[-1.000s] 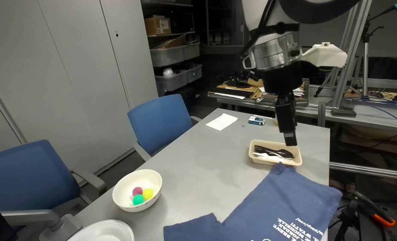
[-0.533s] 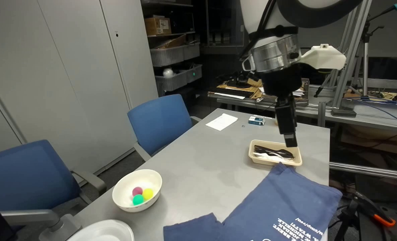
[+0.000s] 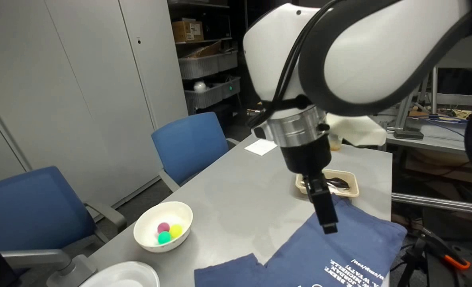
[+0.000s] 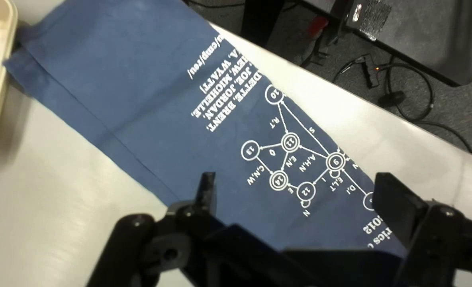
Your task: Fold the T-sheet on the table
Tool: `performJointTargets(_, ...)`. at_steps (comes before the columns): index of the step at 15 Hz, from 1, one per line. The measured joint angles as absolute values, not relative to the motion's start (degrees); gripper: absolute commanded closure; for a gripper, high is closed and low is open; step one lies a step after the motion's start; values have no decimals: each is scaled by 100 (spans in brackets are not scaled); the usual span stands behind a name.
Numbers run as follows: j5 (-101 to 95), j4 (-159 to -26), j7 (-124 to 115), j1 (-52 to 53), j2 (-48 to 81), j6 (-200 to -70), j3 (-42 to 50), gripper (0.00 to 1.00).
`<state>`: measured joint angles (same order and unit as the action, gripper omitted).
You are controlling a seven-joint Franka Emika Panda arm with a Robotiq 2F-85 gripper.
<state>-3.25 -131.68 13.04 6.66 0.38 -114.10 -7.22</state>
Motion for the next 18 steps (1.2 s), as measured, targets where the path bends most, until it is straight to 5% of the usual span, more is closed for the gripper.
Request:
performJointTargets(8,-293,-12766,1776,989,1453,-13478,-1219,0)
performJointTargets(18,-380,-12558,2026,993,1937,-13617,-1275,0)
